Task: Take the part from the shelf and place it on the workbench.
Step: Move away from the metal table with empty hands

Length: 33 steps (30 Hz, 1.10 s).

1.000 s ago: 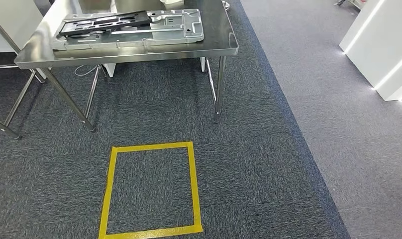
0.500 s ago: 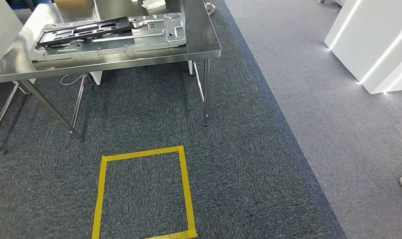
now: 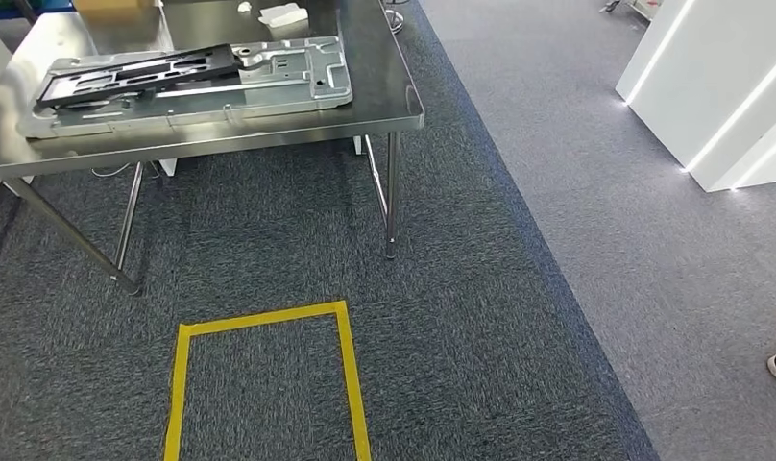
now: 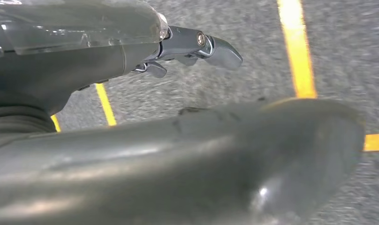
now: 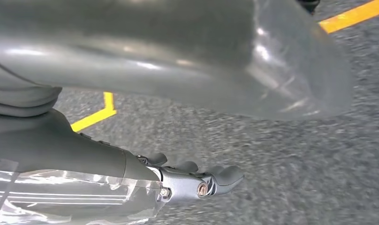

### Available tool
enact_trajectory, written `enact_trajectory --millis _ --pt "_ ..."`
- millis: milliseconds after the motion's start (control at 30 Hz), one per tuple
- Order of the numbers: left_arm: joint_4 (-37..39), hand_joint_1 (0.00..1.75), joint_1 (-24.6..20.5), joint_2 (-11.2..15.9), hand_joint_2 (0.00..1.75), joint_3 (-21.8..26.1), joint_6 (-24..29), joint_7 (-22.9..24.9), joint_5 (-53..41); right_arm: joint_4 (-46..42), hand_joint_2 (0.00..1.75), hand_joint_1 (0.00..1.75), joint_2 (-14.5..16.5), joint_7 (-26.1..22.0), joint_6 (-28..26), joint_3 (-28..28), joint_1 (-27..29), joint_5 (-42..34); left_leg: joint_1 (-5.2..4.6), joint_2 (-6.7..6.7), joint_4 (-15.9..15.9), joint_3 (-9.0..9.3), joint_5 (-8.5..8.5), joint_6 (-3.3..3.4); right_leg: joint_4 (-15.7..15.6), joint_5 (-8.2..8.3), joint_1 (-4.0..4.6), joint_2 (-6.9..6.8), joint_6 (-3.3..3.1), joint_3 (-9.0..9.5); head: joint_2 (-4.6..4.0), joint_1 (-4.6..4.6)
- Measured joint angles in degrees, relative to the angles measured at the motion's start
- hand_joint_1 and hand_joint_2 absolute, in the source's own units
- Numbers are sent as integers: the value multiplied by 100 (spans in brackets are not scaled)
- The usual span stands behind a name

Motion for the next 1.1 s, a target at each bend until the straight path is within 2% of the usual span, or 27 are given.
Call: enact_trajectory --millis 33,67,100,133,200,233,267,333,367,400,433,467,500,533,633,700,733,800,833,867,900,1000,1033,1100 --pt "0 0 -4 2 0 1 -9 -5 12 4 0 0 1 5 3 -4 -8 6 -14 24 -25 86 -80 -48 -99 264 17 -24 -54 10 0 1" --pt "0 0 -14 3 0 2 -16 -15 29 7 0 0 3 14 7 -4 -23 13 -27 42 -39 154 -115 -89 -112 368 29 -14 -104 24 0 2" --pt "0 0 -33 5 0 4 -26 -27 56 7 0 0 4 22 10 -4 -45 20 -34 55 13 138 -62 -128 -100 295 25 28 -146 61 0 4" --pt "0 0 -57 7 0 9 -39 -43 100 6 0 0 7 29 14 -4 -61 24 -30 56 207 66 58 -157 -141 256 10 63 -179 111 0 0" --pt "0 0 -93 8 0 41 -73 -89 202 6 0 0 8 42 16 -5 -73 25 -17 5 916 -322 301 -204 -262 178 -16 111 -247 270 0 1" --pt "0 0 -97 10 0 71 -87 -128 245 6 0 0 9 48 15 -7 -76 25 -7 -27 1277 -565 256 -222 -316 139 -26 137 -274 362 0 1" --pt "0 0 -96 12 0 102 -90 -183 268 6 0 0 9 51 12 -11 -76 22 -4 -51 1537 -787 75 -231 -349 96 -26 168 -293 446 0 1" --pt "-2 0 -81 17 0 137 0 -458 267 6 0 0 10 55 -13 -31 -75 7 6 -61 1715 -1126 -432 -241 -374 -2 -27 250 -296 596 0 1" --pt "-4 0 -77 19 0 138 96 -707 261 6 0 0 11 52 -33 -49 -73 -2 9 -61 1633 -1215 -553 -243 -375 -49 -27 288 -289 664 0 1" --pt "-5 0 -78 20 0 136 209 -1005 255 6 0 0 14 47 -55 -70 -72 -9 11 -63 1431 -1249 -485 -245 -374 -94 -27 323 -277 732 0 1" --pt "-7 0 -83 20 0 133 313 -1322 254 6 0 0 17 42 -73 -89 -71 -11 12 -73 1136 -1238 -225 -239 -374 -133 -27 350 -263 795 0 1" --pt "-7 0 -90 20 0 132 378 -1581 254 8 0 0 19 37 -84 -102 -64 -9 10 -102 834 -1218 131 -219 -372 -165 -27 370 -245 851 -1 1" --pt "-7 0 -96 20 0 131 384 -1799 255 11 0 0 21 30 -88 -109 -62 -5 -2 -130 588 -1207 390 -186 -368 -188 -25 394 -222 884 -1 0" --pt "-7 0 -103 20 0 129 338 -1989 262 14 0 0 22 25 -90 -113 -68 1 -15 -158 441 -1207 576 -142 -366 -207 -22 416 -189 896 -1 -1" --pt "-7 0 -106 23 0 123 -9 -2417 308 17 0 0 19 3 -86 -132 -69 20 -33 -169 360 -1207 722 2 -369 -254 -14 458 -68 904 0 0" --pt "-7 0 -109 24 0 118 -196 -2521 331 17 0 0 14 -15 -78 -144 -52 41 -20 -144 306 -1177 794 82 -197 -388 -16 374 -10 844 0 1" --pt "-7 0 -108 23 0 116 -260 -2516 334 17 0 0 11 -22 -72 -146 -53 59 -17 -123 284 -1167 819 113 47 -544 -19 311 8 736 0 1" --pt "-7 0 -86 24 0 115 -351 -2449 331 17 0 0 11 -27 -63 -146 -61 93 -38 -70 278 -1173 821 144 753 -917 -25 211 29 401 0 1" --pt "-7 0 -71 24 0 114 -372 -2399 324 17 0 0 10 -28 -61 -146 -63 104 -49 -43 280 -1170 817 151 1043 -1021 -28 192 33 262 0 1" --pt "-7 0 -60 24 0 113 -380 -2350 313 17 0 0 10 -26 -61 -147 -61 109 -58 -19 282 -1164 814 155 1155 -1015 -29 182 30 208 0 1" --pt "-7 0 -54 24 0 111 -377 -2301 300 17 0 0 9 -22 -60 -149 -57 110 -65 -1 284 -1153 810 155 1053 -905 -27 175 17 257 0 1" --pt "-7 0 -55 24 0 102 -341 -2178 278 17 0 0 1 10 -46 -157 -59 110 -94 37 289 -1114 782 129 -30 -385 17 82 -86 783 0 1" --pt "-7 0 -58 25 0 99 -325 -2136 276 17 0 0 -3 22 -43 -161 -66 110 -105 48 291 -1109 772 109 -278 -296 38 55 -115 898 0 1" --pt "-7 0 -66 29 0 97 -301 -2051 277 17 0 0 -8 41 -39 -172 -74 110 -115 72 284 -1107 768 61 -402 -249 68 64 -140 940 0 1"
